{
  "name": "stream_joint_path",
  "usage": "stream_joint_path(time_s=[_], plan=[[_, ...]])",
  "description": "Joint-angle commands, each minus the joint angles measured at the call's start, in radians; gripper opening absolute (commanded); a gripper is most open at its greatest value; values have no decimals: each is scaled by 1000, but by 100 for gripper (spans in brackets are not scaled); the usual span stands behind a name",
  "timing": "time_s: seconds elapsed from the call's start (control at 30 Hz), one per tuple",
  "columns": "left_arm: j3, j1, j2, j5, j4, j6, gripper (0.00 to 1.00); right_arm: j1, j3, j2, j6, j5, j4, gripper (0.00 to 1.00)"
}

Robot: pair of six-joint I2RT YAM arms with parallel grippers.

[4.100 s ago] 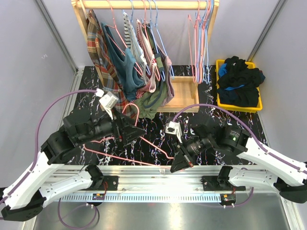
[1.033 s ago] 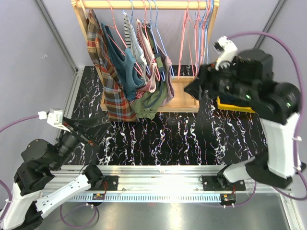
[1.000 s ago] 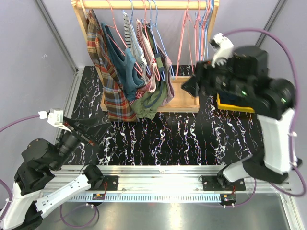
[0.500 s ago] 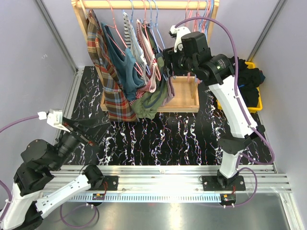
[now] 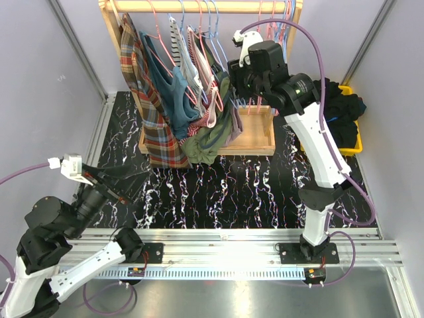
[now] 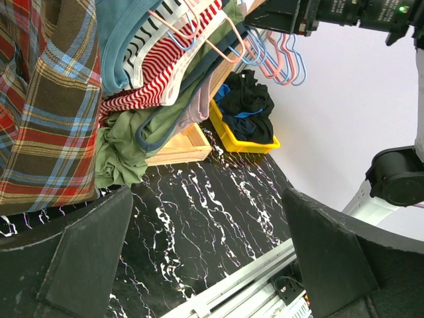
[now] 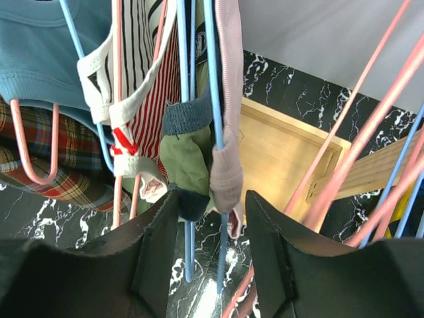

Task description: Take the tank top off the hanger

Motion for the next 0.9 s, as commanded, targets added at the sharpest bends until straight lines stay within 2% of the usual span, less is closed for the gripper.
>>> stream_joint_path(time_s=[0.0, 0.17, 0.47, 0.57, 0.7, 0.87], plan=[[-3, 0, -20, -7, 16, -2, 99, 9, 43, 11, -15, 29, 55, 52], [-7, 0, -33, -13, 4, -7, 99, 7, -75, -78, -2, -21, 155, 54], [-16, 0, -43, -4, 2, -18, 99, 4, -109, -132, 1, -34, 195, 56], [-16, 0, -51, -5, -2, -22, 99, -5, -80, -98, 8, -32, 160, 56], [-12, 0, -65, -11, -14, -24, 99, -11, 48, 3, 8, -23, 77, 55], [-12, 0, -77, -17, -25, -27, 99, -16, 62, 43, 5, 26, 62, 53]])
